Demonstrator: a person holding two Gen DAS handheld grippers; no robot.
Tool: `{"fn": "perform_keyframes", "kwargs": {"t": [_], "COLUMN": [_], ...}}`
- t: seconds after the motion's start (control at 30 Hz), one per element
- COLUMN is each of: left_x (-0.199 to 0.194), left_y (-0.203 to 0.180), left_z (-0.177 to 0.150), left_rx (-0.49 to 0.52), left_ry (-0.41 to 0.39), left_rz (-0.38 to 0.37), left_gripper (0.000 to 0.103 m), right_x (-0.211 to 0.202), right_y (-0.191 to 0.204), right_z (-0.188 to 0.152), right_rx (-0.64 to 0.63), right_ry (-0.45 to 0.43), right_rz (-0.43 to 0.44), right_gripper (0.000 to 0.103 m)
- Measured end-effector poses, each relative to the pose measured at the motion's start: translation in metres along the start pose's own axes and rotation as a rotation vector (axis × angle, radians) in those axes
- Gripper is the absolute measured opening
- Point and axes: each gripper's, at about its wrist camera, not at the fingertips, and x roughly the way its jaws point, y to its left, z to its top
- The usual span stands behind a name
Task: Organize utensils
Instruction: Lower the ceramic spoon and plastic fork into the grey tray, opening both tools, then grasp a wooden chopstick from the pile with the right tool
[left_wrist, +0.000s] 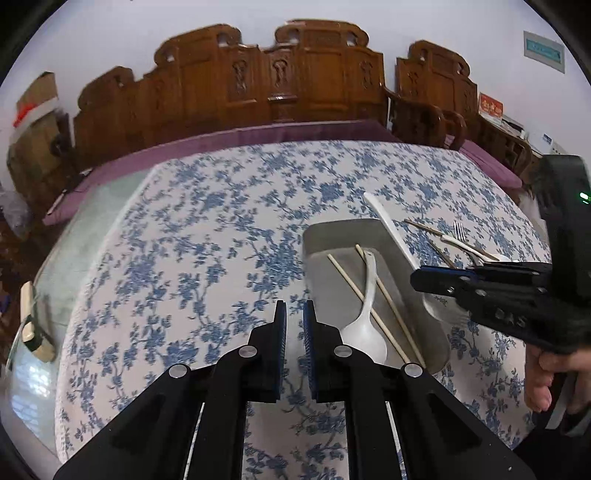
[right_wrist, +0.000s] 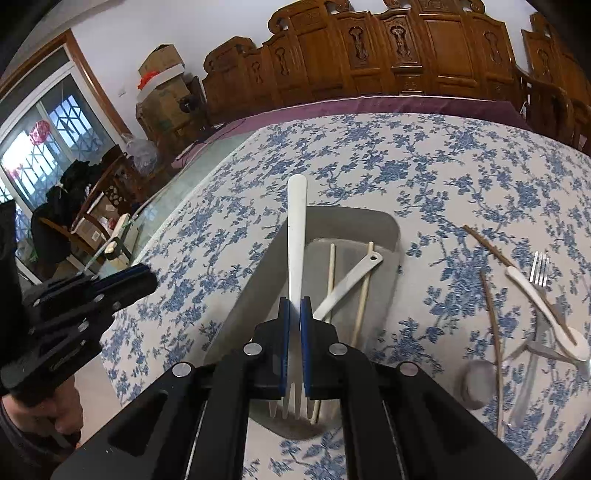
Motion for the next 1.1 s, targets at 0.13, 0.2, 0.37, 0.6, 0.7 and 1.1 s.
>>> {"fn": "perform_keyframes", "kwargs": {"t": [0.13,0.2,0.37,0.6,0.7,1.1], "left_x": [-0.009,-0.012,-0.013,-0.017,-0.018,-0.026], "left_y": [0.005,0.007,0.006,-0.004,-0.013,-0.067], "left_z": [-0.005,-0.006,-0.008,-0.009,-0.010,-0.010], "left_rx": [-0.011,-0.023,-0.031,-0.016,-0.010,0.041], "left_ry": [-0.022,-0.028,-0.034,-0.039,-0.036,-0.057], "left_rz": [0.004,-0.002,-0.009,-0.021,-0.035,-0.099], "left_gripper": [0.008,0.008,0.008,0.016,0.016,0.066], "right_x": [0.010,0.015,0.026,0.016,0.003,-0.074], "right_y": [0.004,0.006,0.009,0.001,-0.003,-0.062], "right_z": [-0.001,-0.002,-0.006,-0.009,-0.011,-0.065], "right_rx": [-0.005,-0.010,-0.024,-0.022,-0.033,-0.140], "right_ry": [0.010,0.019,0.041,0.019,0.003,-0.002], "right_rz": [-0.012,-0.018,-0.044,-0.007,-0.003,-0.170], "right_gripper": [0.007,0.007,0.011,0.019,0.019,0.027]}}
